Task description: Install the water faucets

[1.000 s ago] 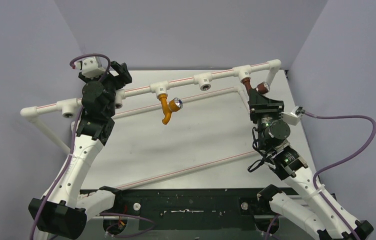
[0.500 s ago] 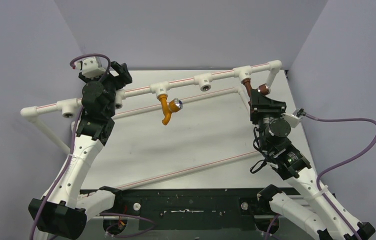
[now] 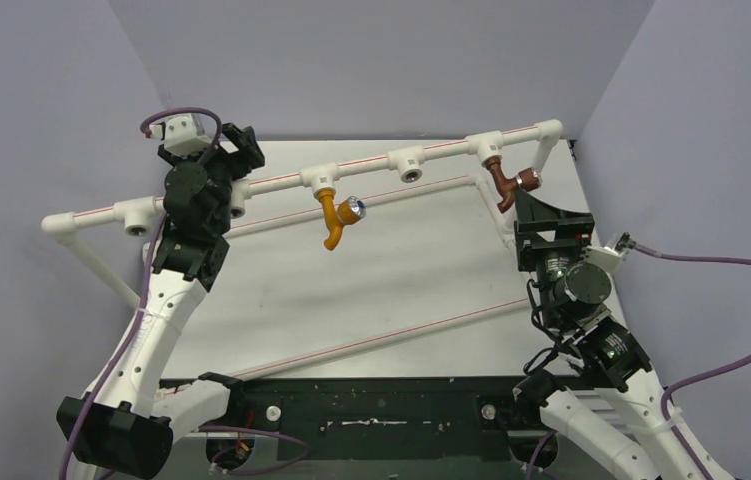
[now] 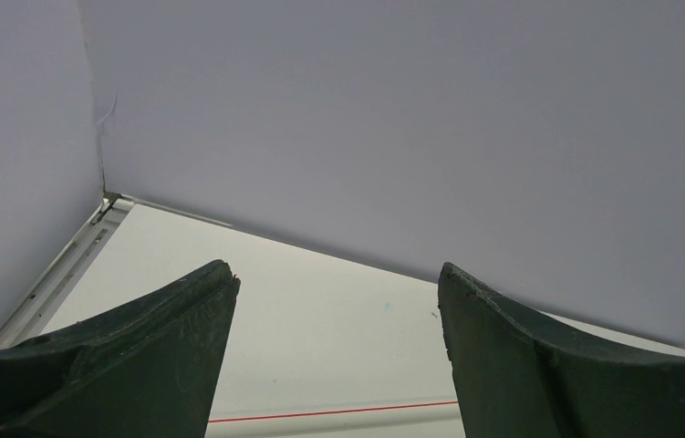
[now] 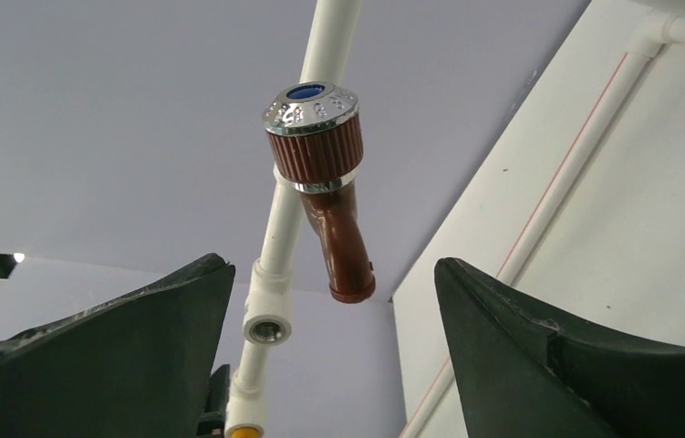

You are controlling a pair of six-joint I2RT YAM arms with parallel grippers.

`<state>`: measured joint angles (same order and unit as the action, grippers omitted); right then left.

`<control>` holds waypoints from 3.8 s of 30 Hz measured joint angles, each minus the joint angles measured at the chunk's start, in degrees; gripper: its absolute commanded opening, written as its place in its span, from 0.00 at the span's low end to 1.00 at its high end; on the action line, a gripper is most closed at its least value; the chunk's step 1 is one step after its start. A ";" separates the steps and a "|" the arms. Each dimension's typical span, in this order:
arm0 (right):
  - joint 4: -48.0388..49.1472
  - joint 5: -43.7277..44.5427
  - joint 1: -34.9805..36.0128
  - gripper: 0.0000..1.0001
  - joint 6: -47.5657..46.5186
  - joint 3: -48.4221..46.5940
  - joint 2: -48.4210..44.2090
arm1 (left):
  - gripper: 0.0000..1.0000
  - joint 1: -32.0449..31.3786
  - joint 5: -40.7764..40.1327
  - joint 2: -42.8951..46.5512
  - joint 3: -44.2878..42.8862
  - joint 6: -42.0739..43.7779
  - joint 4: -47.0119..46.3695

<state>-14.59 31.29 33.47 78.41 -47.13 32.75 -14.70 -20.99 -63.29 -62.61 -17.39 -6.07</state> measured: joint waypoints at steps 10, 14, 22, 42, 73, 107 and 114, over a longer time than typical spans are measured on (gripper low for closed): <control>-6.91 -0.04 0.00 0.82 -18.47 -4.26 -2.10 | 0.78 0.00 0.02 0.00 0.00 0.00 0.00; -6.80 -0.15 0.00 0.82 -29.68 -5.40 -2.91 | 0.78 0.00 0.02 0.00 0.00 0.00 0.00; -4.87 -4.66 0.00 0.76 -56.78 -6.40 -2.86 | 0.78 0.00 0.02 0.00 0.00 0.00 0.00; -13.88 -19.82 1.44 0.82 -123.29 -12.13 1.49 | 0.78 0.00 0.04 -0.02 0.00 0.00 0.00; 18.03 -4.72 8.59 0.77 -179.82 3.10 10.67 | 0.78 -0.11 0.02 -0.09 0.00 0.02 -0.02; 21.20 -3.56 6.19 0.00 -123.38 1.46 13.14 | 0.78 -0.33 -0.24 -0.09 0.00 0.09 -0.17; 18.10 -2.43 5.11 0.00 -101.37 -1.49 13.44 | 0.78 -0.33 -0.42 -0.04 0.00 0.04 -0.26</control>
<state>3.51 28.86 38.59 -22.96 -48.62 46.19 -15.03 -21.41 -63.33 -62.61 -17.34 -6.33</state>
